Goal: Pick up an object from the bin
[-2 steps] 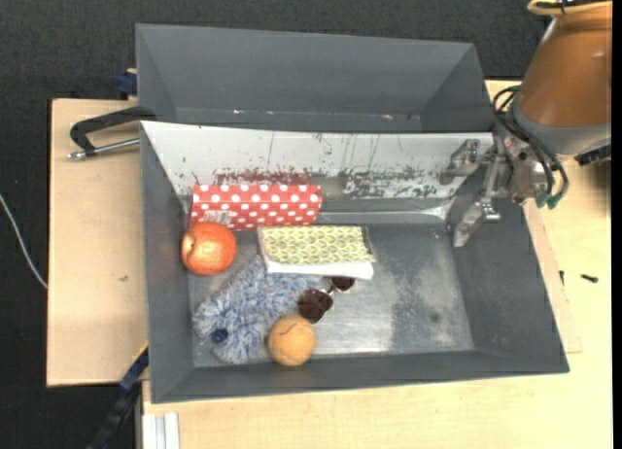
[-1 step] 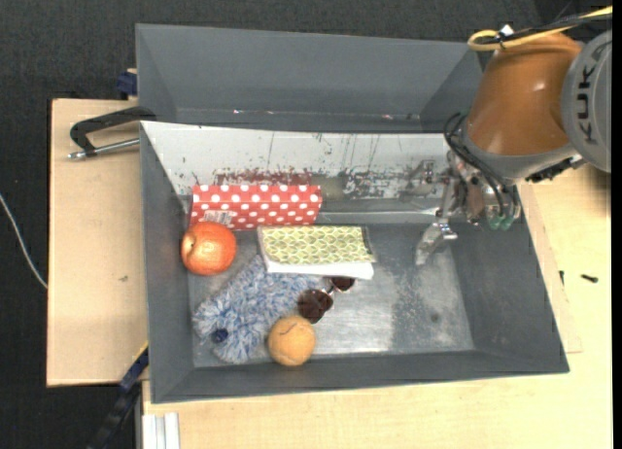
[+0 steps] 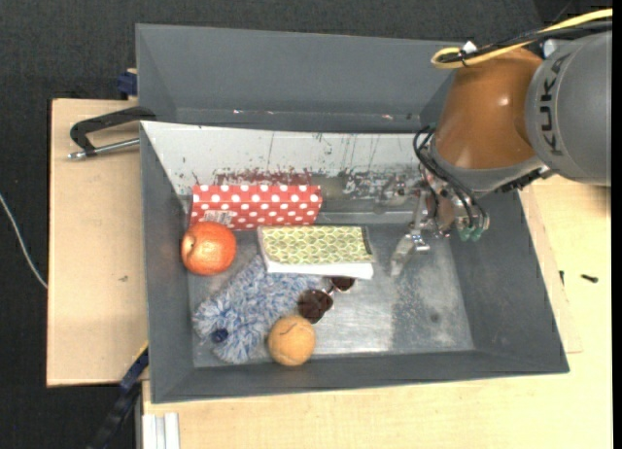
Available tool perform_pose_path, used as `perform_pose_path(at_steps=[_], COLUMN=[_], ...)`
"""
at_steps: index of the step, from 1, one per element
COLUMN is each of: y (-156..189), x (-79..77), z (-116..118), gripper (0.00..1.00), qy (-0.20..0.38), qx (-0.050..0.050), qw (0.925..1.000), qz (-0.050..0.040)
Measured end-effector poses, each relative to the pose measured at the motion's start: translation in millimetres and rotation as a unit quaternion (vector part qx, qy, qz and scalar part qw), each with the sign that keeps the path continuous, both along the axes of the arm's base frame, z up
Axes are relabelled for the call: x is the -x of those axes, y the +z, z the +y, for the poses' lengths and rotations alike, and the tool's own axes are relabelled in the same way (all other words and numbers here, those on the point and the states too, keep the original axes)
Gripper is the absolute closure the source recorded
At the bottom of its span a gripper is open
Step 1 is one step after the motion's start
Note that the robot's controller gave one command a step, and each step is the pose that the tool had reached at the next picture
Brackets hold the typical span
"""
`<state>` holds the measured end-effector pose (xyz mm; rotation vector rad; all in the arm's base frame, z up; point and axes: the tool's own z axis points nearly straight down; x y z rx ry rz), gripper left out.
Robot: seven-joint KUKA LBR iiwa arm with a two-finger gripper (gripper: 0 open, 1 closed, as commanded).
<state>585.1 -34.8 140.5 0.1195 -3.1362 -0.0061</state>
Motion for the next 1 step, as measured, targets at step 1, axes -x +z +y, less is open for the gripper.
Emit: perform_pose_path(at_steps=[1], y=[-26.2], x=[8.0], z=[41.6], gripper=[0.0], qy=[0.031], qx=[0.002], qw=[0.9995], qz=[-0.0044])
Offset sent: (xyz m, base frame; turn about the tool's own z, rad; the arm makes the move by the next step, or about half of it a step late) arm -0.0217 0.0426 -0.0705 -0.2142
